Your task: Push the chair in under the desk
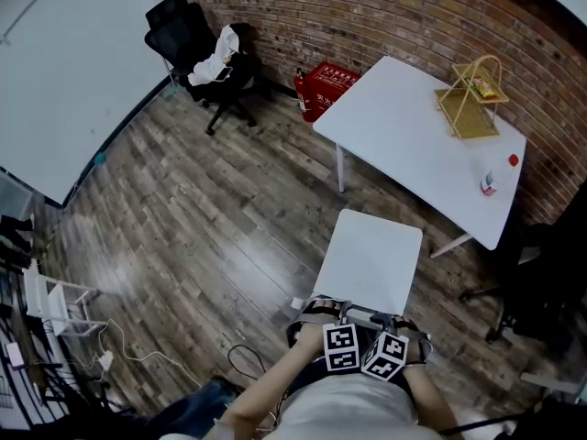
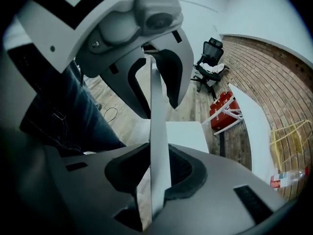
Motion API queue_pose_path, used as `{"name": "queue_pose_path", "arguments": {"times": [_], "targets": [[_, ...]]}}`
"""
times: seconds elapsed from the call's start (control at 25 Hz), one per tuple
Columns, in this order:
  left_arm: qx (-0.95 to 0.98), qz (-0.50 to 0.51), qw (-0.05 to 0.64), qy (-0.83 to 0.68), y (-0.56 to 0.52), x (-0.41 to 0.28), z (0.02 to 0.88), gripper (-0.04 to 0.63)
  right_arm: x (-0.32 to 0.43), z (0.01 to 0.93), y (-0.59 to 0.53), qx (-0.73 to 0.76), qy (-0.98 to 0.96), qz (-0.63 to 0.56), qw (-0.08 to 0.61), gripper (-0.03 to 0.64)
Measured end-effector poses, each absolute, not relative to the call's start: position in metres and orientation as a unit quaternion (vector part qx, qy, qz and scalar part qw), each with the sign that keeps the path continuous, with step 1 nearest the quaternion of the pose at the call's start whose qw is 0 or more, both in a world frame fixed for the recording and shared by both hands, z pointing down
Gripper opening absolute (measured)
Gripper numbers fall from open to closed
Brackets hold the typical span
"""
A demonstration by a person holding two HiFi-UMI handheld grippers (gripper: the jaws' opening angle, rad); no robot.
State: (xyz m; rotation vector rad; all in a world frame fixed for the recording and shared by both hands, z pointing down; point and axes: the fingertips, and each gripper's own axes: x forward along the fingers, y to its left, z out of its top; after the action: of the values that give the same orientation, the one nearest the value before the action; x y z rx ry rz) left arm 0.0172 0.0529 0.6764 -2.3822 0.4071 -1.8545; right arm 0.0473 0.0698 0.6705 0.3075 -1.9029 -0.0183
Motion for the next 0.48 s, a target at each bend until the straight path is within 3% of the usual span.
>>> {"name": "queue_pose_path", "arguments": {"times": [0.48], "targets": [[-0.771,-0.621,0.042,0.133,0.016,0.023,0.679,0.195,0.053,0.673,0.035,0.133,-0.811,0.003,0.570,0.090]]}}
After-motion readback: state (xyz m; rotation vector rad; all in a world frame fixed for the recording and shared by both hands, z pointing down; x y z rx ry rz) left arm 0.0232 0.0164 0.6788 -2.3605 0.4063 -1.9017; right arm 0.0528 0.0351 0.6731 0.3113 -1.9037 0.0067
